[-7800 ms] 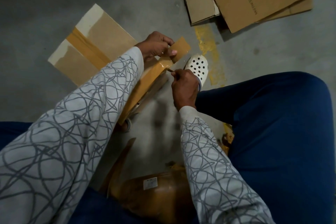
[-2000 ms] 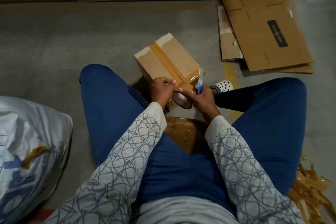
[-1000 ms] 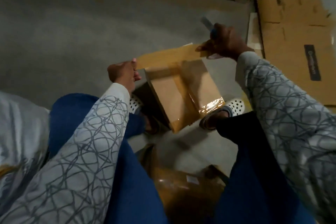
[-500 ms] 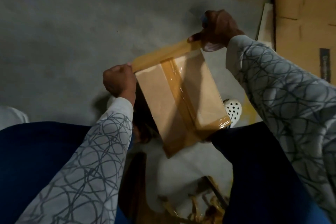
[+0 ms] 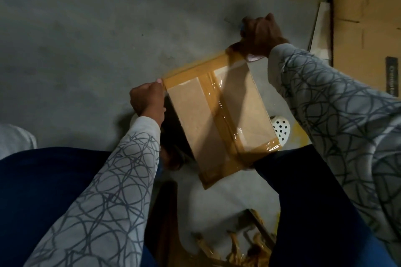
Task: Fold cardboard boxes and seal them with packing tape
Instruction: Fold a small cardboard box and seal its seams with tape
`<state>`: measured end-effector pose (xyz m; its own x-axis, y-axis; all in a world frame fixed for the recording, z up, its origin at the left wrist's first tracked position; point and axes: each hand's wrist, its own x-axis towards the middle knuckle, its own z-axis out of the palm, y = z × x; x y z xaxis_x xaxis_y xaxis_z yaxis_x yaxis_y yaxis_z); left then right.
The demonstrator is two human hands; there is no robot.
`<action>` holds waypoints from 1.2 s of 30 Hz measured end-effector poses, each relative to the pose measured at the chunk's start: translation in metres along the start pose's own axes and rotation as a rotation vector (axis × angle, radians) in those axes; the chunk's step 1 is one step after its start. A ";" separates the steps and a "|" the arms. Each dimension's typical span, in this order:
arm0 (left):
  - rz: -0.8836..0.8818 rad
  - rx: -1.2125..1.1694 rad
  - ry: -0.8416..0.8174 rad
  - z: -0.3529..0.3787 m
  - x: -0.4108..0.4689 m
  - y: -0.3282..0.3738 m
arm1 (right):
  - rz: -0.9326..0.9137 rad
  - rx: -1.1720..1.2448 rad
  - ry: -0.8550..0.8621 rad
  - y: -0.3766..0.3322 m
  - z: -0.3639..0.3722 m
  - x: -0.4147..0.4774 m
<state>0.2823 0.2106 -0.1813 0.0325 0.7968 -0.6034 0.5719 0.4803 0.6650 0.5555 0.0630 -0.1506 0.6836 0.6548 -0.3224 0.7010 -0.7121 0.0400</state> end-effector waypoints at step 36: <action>1.080 0.873 -0.279 0.069 -0.019 0.014 | 0.134 0.456 -0.122 0.045 0.024 -0.008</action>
<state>0.3464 0.1764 -0.1913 0.8730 0.4742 -0.1145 0.4740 -0.7691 0.4287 0.5771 0.0198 -0.1690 0.7137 0.5350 -0.4522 0.4297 -0.8442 -0.3205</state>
